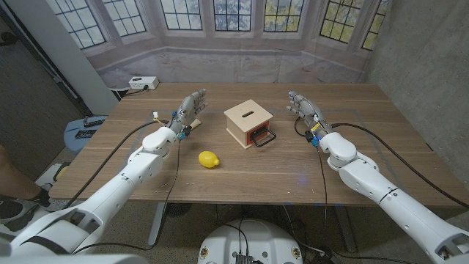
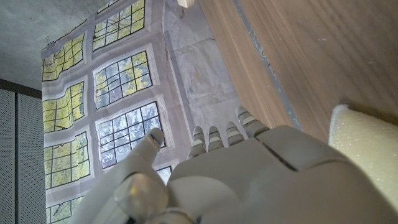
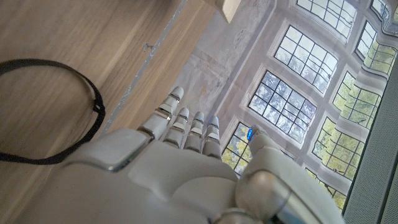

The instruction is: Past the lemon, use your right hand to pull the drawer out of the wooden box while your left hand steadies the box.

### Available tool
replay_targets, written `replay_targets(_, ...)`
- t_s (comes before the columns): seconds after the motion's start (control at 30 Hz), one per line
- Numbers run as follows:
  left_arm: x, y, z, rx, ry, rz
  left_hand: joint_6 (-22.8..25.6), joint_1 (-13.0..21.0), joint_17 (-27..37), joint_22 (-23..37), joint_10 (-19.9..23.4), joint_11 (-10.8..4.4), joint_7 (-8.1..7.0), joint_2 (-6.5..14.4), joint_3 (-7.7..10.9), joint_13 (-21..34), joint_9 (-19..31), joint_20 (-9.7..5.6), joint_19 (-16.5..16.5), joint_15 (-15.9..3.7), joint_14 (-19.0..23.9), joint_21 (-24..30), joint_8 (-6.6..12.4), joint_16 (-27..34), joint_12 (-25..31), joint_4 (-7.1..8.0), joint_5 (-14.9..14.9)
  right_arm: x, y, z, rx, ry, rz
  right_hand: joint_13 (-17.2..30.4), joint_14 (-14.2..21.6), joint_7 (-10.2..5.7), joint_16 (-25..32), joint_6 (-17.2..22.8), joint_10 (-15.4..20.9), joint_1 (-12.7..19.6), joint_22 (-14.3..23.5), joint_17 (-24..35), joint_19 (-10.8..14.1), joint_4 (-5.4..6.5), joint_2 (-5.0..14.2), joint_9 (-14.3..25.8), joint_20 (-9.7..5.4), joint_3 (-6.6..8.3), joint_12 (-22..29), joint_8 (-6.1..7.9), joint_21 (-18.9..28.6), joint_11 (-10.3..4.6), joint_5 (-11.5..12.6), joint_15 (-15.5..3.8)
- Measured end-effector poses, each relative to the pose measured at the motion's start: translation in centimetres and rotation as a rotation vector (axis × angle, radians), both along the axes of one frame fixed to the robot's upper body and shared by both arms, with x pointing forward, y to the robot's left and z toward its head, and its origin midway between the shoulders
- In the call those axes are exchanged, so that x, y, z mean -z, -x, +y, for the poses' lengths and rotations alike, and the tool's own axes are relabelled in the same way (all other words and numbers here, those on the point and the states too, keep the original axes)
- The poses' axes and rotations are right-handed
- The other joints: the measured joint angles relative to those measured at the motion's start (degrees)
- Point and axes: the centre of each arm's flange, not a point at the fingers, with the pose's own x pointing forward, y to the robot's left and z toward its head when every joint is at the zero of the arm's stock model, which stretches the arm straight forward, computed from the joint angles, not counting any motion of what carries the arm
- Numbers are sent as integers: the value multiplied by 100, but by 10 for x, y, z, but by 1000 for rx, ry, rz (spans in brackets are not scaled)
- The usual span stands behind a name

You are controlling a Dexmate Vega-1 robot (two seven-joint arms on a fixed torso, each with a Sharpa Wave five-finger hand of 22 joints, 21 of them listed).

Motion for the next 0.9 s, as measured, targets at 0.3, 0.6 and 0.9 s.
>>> replay_targets(0.3,-9,-3,-3,19,-20,-7,0,10,0,0,0,0,0,-11,0,0,0,0,0,30,30,0,0,0,0,0,17,-4,13,7,60,89,-10,0,0,0,0,0,0,16,0,0,-57,-30,16,0,13,-2,0,21,0,0,0,0)
replay_targets(0.6,-14,0,-4,33,-51,-14,0,31,-1,0,-1,0,0,-31,0,-1,-1,0,-1,30,30,0,0,0,0,0,17,-7,27,16,98,172,-21,0,-22,-1,0,0,0,30,0,1,-106,-61,31,0,2,-33,22,21,0,0,-23,-20)
replay_targets(0.9,-17,4,-7,48,-95,-20,0,31,-1,-1,-1,0,0,-31,24,-1,-1,31,31,30,29,0,0,0,0,-24,17,-13,42,22,132,259,-37,-1,-22,9,0,53,30,30,-1,1,-127,-93,31,-1,23,-65,22,21,0,31,-23,-20)
